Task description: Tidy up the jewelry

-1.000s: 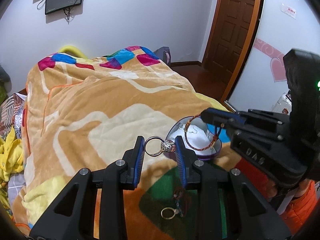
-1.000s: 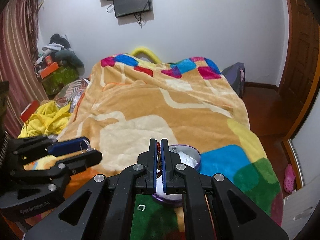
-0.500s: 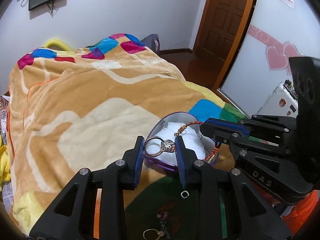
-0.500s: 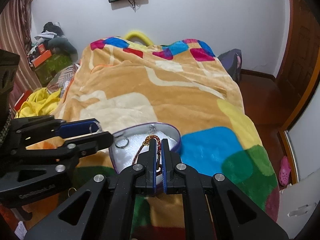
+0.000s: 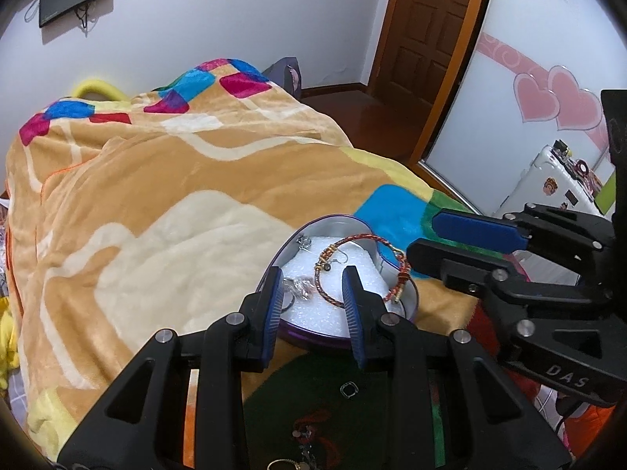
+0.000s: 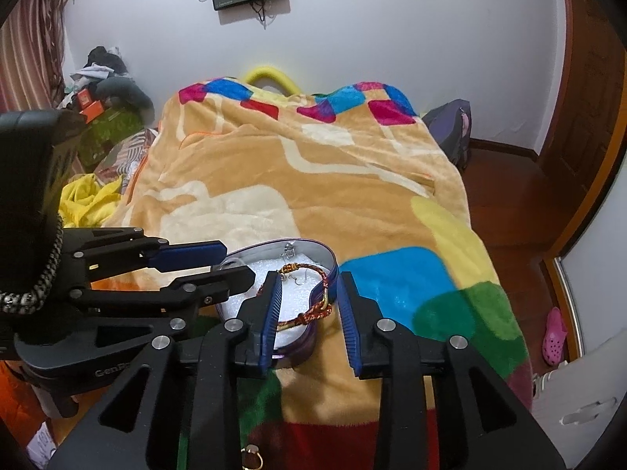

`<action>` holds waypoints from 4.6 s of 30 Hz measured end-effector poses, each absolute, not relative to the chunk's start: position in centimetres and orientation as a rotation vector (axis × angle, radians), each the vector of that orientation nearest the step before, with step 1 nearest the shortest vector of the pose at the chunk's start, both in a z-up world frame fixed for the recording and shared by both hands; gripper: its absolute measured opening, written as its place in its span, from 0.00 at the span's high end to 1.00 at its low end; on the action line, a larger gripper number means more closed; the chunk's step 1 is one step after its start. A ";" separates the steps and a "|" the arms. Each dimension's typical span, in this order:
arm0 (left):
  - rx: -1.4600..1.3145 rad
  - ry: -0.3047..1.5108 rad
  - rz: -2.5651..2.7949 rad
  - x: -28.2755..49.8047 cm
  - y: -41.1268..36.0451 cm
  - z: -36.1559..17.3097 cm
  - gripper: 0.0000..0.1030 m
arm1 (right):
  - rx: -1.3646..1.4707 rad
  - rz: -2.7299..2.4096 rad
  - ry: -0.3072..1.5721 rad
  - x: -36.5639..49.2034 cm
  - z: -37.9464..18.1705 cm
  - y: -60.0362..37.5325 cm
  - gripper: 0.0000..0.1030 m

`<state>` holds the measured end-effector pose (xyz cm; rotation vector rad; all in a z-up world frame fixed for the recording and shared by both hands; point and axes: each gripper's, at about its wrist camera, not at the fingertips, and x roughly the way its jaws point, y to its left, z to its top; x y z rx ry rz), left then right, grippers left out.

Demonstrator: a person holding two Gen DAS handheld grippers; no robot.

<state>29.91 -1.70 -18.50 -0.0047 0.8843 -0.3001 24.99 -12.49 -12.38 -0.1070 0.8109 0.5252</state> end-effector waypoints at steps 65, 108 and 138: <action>-0.064 1.020 -0.258 18.7 2.4 -22.6 0.70 | -0.112 0.481 0.972 16.0 -17.9 -13.0 0.72; -0.032 0.785 -0.204 19.1 2.5 -14.9 0.76 | -0.062 0.458 0.760 17.5 -10.6 -13.3 0.84; -0.055 0.788 -0.279 26.6 0.5 -16.4 0.76 | -0.011 0.505 0.750 24.1 -11.4 -12.2 0.84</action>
